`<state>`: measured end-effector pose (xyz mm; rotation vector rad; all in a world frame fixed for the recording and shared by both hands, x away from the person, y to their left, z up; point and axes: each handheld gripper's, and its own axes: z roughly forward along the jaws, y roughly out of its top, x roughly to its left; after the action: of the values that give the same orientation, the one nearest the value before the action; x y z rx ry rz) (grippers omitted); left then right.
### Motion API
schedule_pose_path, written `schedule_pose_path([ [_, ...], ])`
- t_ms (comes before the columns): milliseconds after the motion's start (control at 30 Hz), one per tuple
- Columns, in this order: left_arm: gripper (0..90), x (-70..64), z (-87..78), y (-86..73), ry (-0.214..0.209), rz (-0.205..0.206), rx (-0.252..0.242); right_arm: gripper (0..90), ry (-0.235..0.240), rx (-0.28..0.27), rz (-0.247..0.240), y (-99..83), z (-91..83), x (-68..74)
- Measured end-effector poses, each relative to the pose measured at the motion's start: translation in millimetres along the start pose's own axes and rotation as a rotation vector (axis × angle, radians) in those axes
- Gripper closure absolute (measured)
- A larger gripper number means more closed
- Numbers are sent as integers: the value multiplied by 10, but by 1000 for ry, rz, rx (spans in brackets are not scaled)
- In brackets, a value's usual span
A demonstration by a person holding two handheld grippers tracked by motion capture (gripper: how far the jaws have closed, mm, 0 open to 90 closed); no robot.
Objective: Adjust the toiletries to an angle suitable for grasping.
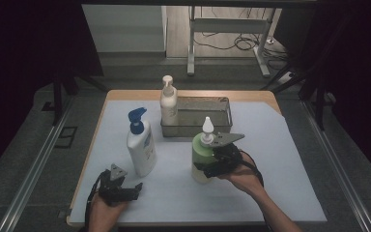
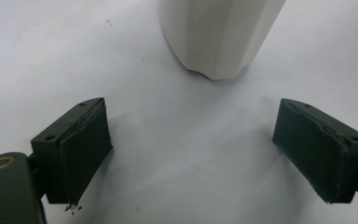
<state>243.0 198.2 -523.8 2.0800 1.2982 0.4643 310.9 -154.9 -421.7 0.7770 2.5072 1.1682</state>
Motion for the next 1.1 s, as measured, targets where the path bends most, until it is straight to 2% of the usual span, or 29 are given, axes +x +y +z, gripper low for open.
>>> schedule_pose_path([
  [300, 106, 0, 0, 0, 0, 0, 0, 128, -13, -16, 17, 154, -79, -51],
  [633, 106, 0, 0, 0, 0, 0, 0, 128, -38, -34, 39, 361, -121, -171],
  [967, 106, 1, 0, 0, 0, 0, 0, 128, -60, -56, 58, 623, -189, -273],
  [1100, 106, 1, 2, -1, -1, -1, -2, 129, -84, -63, 62, 750, -203, -331],
])
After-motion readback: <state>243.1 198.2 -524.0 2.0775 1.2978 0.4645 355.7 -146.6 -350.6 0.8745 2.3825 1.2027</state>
